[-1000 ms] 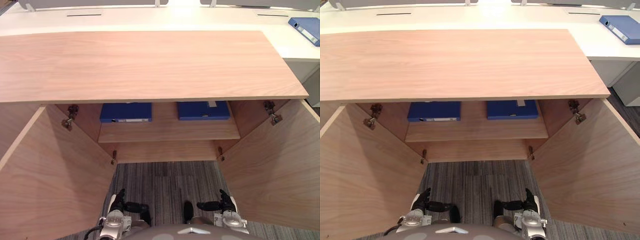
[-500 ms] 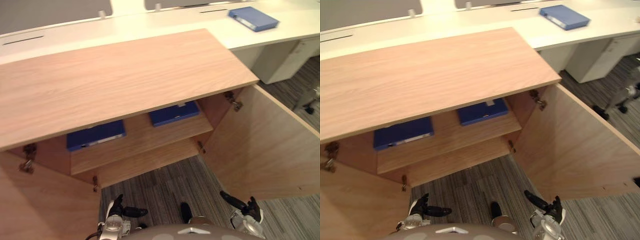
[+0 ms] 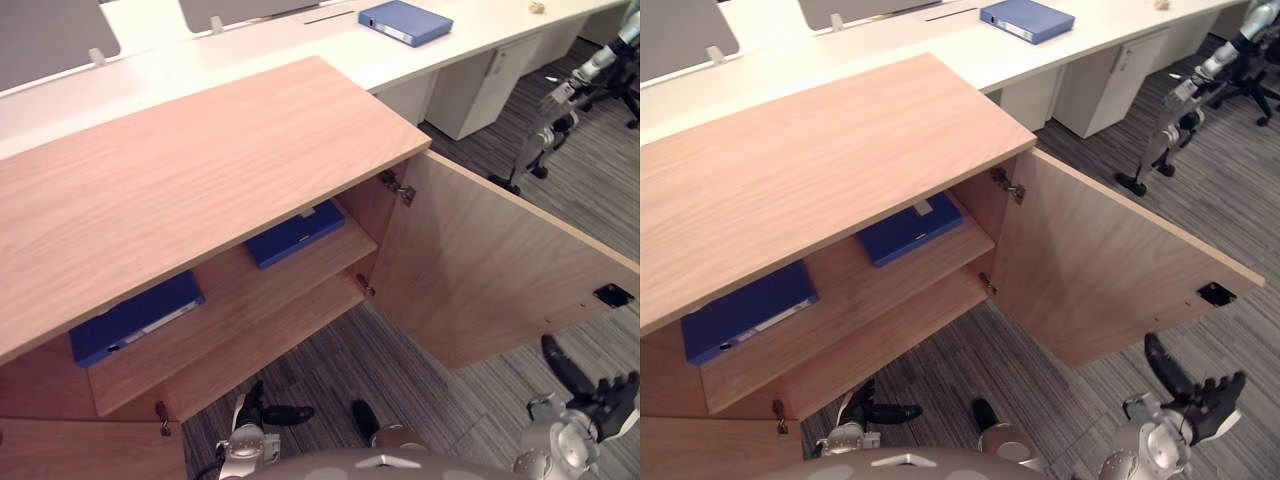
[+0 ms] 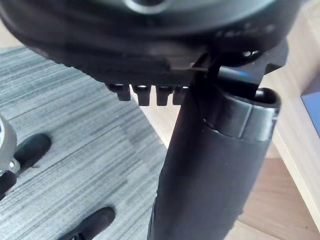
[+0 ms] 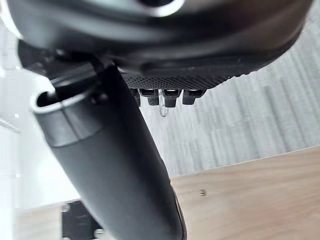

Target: Walk over to the cabinet, pick up the folder, carry it to the office cabinet, place the folder inside the office cabinet, then close the office cabinet door

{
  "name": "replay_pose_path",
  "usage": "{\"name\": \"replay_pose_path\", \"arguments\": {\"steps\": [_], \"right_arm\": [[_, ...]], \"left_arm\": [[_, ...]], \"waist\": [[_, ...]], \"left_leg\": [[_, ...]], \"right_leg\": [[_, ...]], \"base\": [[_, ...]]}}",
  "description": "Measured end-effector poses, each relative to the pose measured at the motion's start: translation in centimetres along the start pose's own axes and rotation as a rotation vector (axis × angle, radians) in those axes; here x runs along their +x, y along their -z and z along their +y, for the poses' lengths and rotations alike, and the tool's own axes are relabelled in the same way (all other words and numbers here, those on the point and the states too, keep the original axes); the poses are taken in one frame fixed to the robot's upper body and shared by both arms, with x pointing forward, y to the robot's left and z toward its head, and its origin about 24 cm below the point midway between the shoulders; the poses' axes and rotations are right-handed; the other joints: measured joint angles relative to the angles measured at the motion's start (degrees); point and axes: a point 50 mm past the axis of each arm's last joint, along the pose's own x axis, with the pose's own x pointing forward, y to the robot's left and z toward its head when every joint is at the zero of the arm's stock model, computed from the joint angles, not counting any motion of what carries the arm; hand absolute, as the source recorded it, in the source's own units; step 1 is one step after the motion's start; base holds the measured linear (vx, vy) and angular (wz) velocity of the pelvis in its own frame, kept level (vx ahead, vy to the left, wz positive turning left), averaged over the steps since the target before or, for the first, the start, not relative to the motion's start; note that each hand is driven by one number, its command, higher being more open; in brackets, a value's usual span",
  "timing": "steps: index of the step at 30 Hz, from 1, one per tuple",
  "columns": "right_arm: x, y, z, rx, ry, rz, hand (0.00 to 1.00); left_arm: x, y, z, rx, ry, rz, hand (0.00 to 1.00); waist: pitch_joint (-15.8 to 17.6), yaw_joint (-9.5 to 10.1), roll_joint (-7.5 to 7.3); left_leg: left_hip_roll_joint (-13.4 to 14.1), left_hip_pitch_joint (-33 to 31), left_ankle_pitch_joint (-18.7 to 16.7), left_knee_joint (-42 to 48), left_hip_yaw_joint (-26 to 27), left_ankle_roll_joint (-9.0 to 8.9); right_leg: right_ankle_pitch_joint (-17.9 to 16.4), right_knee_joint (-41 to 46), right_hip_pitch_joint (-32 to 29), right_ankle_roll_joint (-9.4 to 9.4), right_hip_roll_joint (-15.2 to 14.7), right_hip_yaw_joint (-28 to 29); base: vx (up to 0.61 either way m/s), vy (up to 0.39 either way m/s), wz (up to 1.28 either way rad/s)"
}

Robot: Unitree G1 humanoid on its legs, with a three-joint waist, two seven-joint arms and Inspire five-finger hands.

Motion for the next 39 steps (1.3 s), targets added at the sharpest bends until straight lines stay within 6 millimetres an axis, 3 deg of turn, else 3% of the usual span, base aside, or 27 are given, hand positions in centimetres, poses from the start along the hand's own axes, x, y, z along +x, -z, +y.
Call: {"name": "replay_pose_path", "arguments": {"steps": [7, 12, 20, 31, 37, 39], "right_arm": [[2.6, -3.7, 2.2, 0.012, -0.082, -0.137, 1.00], [4.4, -4.7, 3.8, -0.082, -0.195, -0.165, 1.00], [5.1, -2.8, 5.3, -0.249, -0.325, -0.087, 1.00], [4.9, -1.6, 6.7, -0.355, -0.419, -0.046, 1.00], [4.1, -0.9, 7.2, -0.399, -0.468, -0.041, 1.00], [2.8, -0.5, 6.8, -0.393, -0.487, -0.040, 1.00]], "left_arm": [[0.2, -1.9, -1.2, 0.065, 0.051, -0.072, 1.00], [0.1, -2.1, -2.2, 0.139, 0.103, -0.092, 1.00], [-0.1, -1.0, -2.5, 0.234, 0.139, -0.072, 1.00], [0.2, -0.2, -0.2, 0.283, 0.102, -0.047, 1.00], [0.4, -0.3, 0.5, 0.297, 0.088, -0.048, 1.00], [0.4, -0.3, 0.5, 0.303, 0.089, -0.053, 1.00]], "waist": [[0.55, -0.26, 0.67], [1.75, -0.51, 0.25], [2.80, -0.73, 0.66], [3.05, -1.26, 1.25], [3.15, -2.79, 1.05], [3.25, -2.81, 0.82]], "left_leg": [[0.22, -1.08, 0.01, 0.40, 1.26, 0.00], [-0.18, -1.46, 0.03, 0.45, 1.36, 0.04], [-0.93, -2.03, 0.20, 0.37, 1.12, 0.28], [-2.91, -3.58, 1.05, -0.57, -0.96, 1.60], [-3.39, -3.57, 1.32, -0.75, -2.21, 2.00], [-3.50, -3.66, 1.52, -0.76, -2.40, 2.20]], "right_leg": [[0.37, 0.39, -1.68, 0.11, 0.62, 1.35], [0.81, 0.11, -1.96, 0.37, 0.48, 1.79], [1.30, -0.35, -2.31, 0.73, -0.27, 1.92], [2.65, -2.42, -2.51, 1.53, -2.25, 0.60], [3.55, -3.91, -1.72, 1.74, -2.95, 0.09], [4.17, -4.78, -1.67, 1.68, -3.18, 0.08]], "base": [[0.00, -0.016, -0.10], [0.00, -0.002, -0.01], [0.00, 0.000, 0.00], [-0.01, 0.016, 0.08], [-0.02, -0.001, 0.05], [0.00, 0.000, 0.00]]}}
